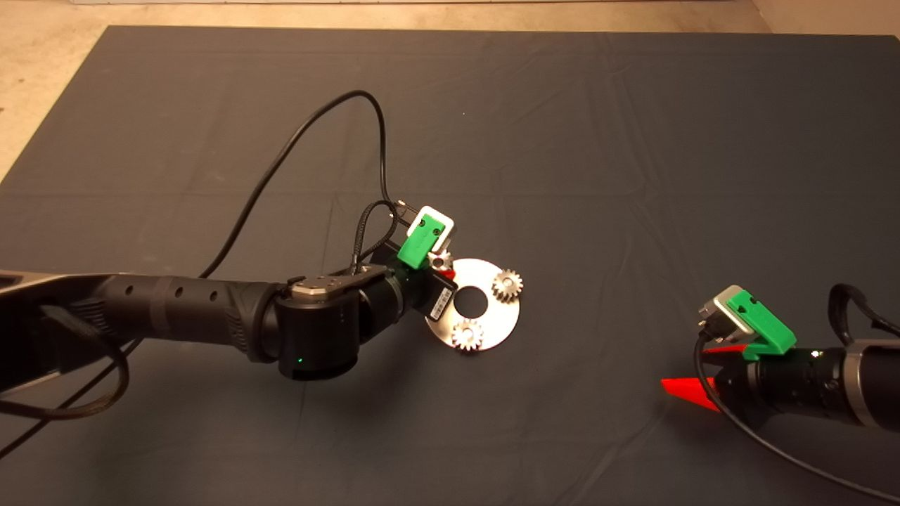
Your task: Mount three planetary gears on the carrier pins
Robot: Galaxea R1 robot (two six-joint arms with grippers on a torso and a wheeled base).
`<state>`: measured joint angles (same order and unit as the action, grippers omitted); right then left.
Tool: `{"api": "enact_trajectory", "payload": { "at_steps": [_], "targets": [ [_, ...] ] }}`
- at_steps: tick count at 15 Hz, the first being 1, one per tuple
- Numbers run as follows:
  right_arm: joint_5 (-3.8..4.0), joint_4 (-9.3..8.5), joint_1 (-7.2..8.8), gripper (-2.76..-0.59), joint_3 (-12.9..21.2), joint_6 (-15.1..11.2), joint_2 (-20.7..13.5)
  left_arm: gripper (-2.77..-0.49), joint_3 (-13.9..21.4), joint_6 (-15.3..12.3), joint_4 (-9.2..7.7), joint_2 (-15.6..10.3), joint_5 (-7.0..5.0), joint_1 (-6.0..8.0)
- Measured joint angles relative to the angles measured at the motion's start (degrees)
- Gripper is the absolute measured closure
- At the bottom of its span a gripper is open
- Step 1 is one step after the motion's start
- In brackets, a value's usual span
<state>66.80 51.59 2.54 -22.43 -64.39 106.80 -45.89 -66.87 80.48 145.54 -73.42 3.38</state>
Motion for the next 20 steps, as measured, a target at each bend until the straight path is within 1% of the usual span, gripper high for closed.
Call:
{"api": "enact_trajectory", "payload": {
  "at_steps": [7,10,13,20],
  "targets": [
    [0.00,0.00,0.00,-1.76,0.02,0.01,0.00,-0.68,0.24,-0.41,0.00,0.01,-0.24,0.00],
    [0.00,0.00,0.00,-1.76,0.01,0.01,-0.02,-0.68,0.24,-0.47,0.00,0.01,-0.20,0.00],
    [0.00,0.00,0.00,-1.76,0.00,0.01,0.00,-0.68,0.24,-1.32,0.00,0.01,-0.24,0.00],
    [0.00,0.00,0.00,-1.76,0.00,0.01,0.00,-0.68,0.24,-1.46,0.00,0.03,-0.22,0.00]
  ]
}}
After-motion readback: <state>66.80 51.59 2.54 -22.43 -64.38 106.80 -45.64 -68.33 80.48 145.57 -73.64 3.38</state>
